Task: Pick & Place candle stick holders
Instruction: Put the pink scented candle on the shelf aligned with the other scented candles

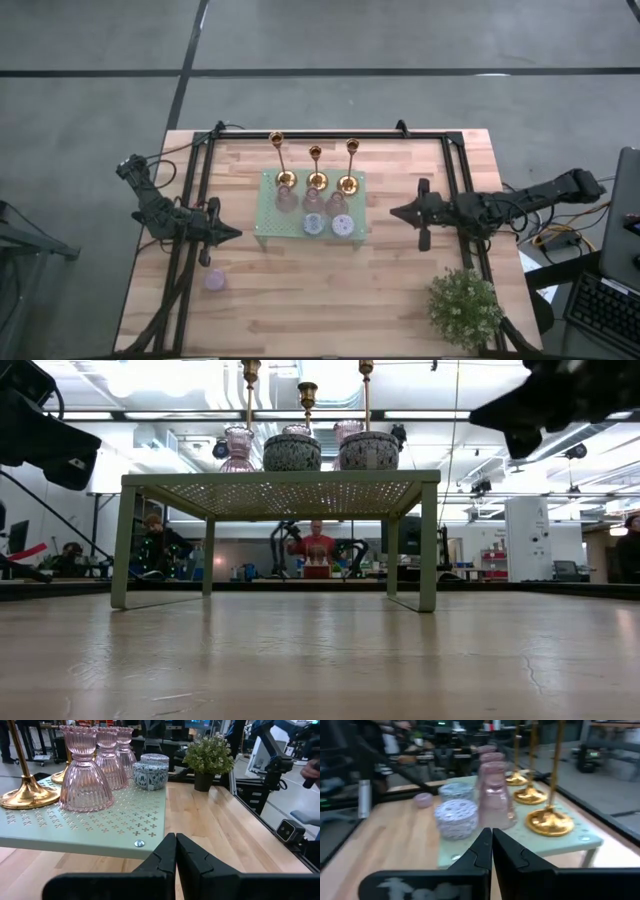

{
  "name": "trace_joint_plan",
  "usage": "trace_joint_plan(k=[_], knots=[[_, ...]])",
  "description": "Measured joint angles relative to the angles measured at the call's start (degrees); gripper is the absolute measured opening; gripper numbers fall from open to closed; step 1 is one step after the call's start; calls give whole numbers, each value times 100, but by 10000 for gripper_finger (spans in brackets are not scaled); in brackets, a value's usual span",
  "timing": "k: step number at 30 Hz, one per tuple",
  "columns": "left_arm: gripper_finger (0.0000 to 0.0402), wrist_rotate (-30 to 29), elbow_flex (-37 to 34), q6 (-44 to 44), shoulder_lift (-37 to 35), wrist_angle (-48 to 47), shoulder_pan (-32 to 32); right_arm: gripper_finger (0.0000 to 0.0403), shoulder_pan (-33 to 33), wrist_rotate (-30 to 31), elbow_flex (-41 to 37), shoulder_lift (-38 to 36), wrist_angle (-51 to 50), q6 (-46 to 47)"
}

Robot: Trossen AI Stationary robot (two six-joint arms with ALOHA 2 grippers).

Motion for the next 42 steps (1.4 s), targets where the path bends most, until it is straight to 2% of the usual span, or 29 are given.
trace_joint_plan(k=[4, 9, 14, 20, 35, 42], knots=[[14, -2, -2, 0, 0, 0, 0, 8, -246, -801, -346, -283, 67, -13], [14, 0, -2, 0, 0, 0, -2, 8, -527, -1007, -785, -540, 217, -165], [14, -2, -1, 0, 0, -1, -1, 8, -818, -1897, -1215, -802, 931, -304], [14, -2, -2, 0, 0, 0, 0, 8, -906, -1694, -1534, -1396, 953, -357], [14, 0, 0, 0, -1, 0, -2, 8, -908, -1680, -1501, -3153, -293, -531], [14, -2, -2, 349, 0, 22, -1, 8, -908, -1662, -1503, -3463, -584, -164]])
